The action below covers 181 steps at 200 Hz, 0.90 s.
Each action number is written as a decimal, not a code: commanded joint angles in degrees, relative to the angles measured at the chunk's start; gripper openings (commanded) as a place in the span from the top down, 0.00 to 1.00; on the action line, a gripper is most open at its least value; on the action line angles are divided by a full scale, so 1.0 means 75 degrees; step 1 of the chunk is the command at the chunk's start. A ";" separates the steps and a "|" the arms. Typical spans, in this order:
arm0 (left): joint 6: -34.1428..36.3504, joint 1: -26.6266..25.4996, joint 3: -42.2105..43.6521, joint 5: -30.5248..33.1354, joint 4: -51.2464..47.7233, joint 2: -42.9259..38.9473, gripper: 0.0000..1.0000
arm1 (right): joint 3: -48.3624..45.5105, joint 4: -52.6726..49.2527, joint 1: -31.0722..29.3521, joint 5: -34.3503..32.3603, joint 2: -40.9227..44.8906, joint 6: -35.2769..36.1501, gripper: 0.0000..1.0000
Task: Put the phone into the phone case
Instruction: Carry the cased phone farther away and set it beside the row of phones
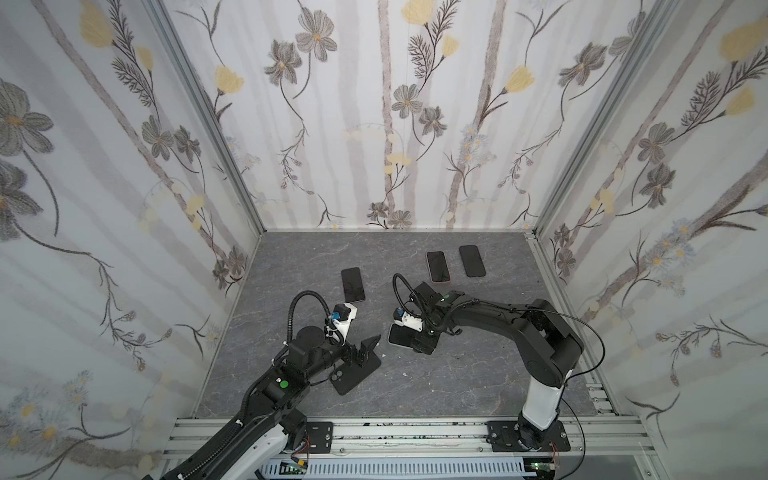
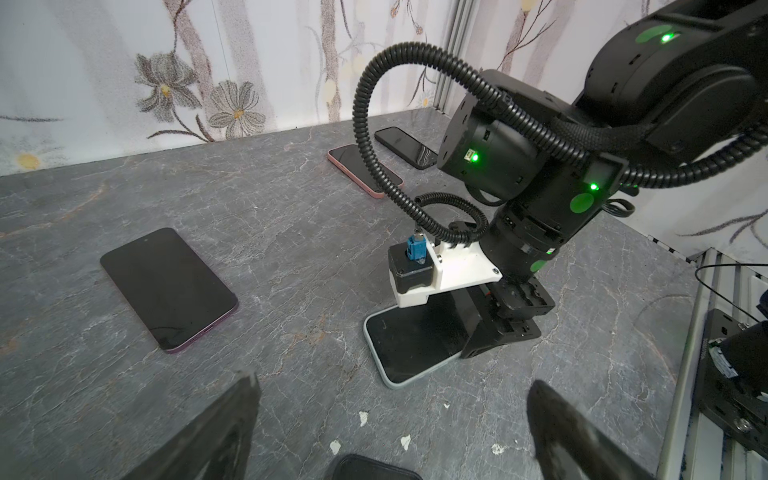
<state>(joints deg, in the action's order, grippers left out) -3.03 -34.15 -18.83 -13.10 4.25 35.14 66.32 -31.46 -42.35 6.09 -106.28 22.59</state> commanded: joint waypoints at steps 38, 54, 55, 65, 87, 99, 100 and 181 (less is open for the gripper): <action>0.0075 0.0007 -0.0072 0.0088 0.0154 0.0003 0.00 | 0.0390 -0.0048 0.0343 -0.0235 -0.0292 -0.1179 0.19; 0.0055 0.0007 -0.0068 0.0101 0.0157 0.0003 0.00 | 0.0587 0.0028 0.0431 -0.0268 -0.0489 -0.1614 0.20; 0.0059 0.0001 -0.0073 0.0104 0.0158 0.0003 0.00 | 0.0589 0.0038 0.0431 -0.0263 -0.0501 -0.1639 0.20; 0.0057 -0.0001 -0.0061 0.0110 0.0160 -0.0019 0.00 | 0.0679 0.0114 0.0452 -0.0296 -0.0608 -0.1836 0.21; 0.0047 0.0006 -0.0061 0.0130 0.0154 -0.0033 0.00 | 0.0951 0.0333 0.0487 -0.0440 -0.0822 -0.2393 0.22; 0.0042 0.0000 -0.0065 0.0132 0.0160 -0.0032 0.00 | 0.1217 0.0374 0.0522 -0.0636 -0.0991 -0.2805 0.21; 0.0047 0.0003 -0.0060 0.0131 0.0160 -0.0032 0.00 | 0.1244 0.0374 0.0518 -0.0654 -0.0998 -0.2832 0.21; 0.0020 0.0007 -0.0074 0.0229 0.0160 -0.0009 0.00 | 0.3380 0.0344 0.0576 -0.1414 -0.2602 -0.5139 0.27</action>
<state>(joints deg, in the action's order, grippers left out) -3.05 -34.15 -18.85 -12.05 4.25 35.05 88.73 -29.23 -38.13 -1.56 -122.72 -8.62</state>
